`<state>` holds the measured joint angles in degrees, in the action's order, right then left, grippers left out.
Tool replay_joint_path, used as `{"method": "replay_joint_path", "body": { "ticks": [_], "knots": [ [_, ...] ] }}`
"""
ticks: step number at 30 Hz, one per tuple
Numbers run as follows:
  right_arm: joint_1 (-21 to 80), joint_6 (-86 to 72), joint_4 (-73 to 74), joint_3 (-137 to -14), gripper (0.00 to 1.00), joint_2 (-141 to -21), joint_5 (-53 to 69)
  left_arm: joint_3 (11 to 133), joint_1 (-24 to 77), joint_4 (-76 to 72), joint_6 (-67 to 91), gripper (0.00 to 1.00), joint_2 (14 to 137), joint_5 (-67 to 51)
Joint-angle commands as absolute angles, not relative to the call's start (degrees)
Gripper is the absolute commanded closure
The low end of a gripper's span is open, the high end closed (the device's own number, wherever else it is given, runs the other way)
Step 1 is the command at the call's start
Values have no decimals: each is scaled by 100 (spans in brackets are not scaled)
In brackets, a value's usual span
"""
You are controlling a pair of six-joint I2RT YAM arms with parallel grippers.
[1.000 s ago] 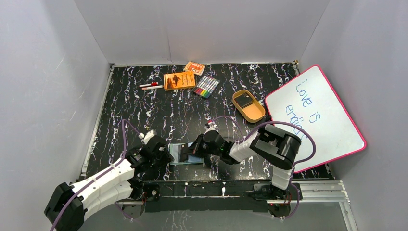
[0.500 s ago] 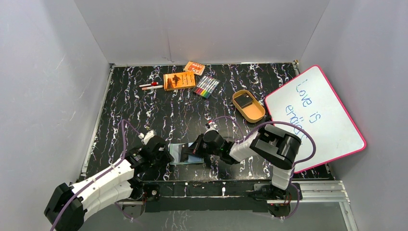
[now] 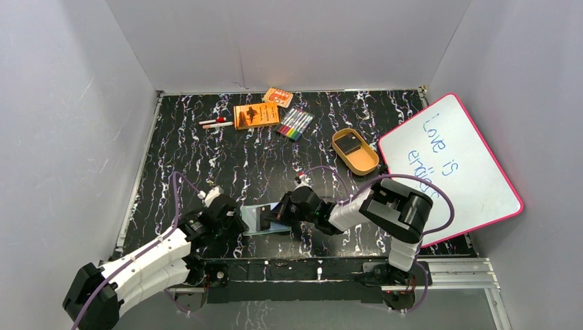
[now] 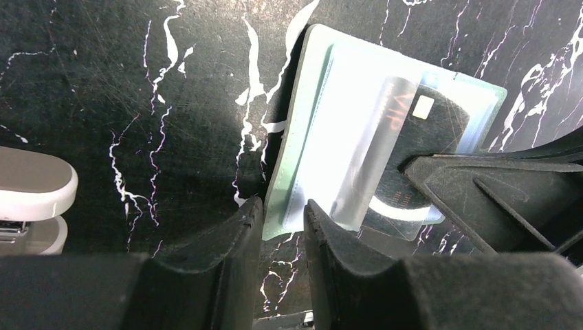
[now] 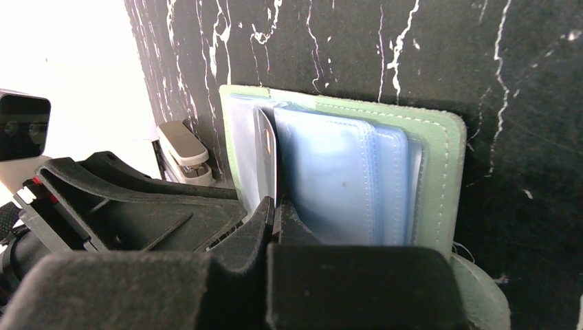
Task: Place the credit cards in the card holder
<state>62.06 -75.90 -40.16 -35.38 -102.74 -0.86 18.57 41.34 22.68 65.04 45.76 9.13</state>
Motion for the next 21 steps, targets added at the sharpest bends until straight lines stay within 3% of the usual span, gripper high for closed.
{"method": "replay_joint_path", "body": {
  "ticks": [1,10,21],
  "knots": [
    [6252,-7398,-3547,-3466,100,-10271,-220,1832,4112,2399,6566,73,4495,940],
    [6250,-7280,-3689,-3676,100,-10567,211,1949,4113,2541,6518,63,4397,1058],
    [6256,-7234,-3886,-3974,100,-10852,464,1909,4113,2415,6513,63,4548,976]
  ]
}}
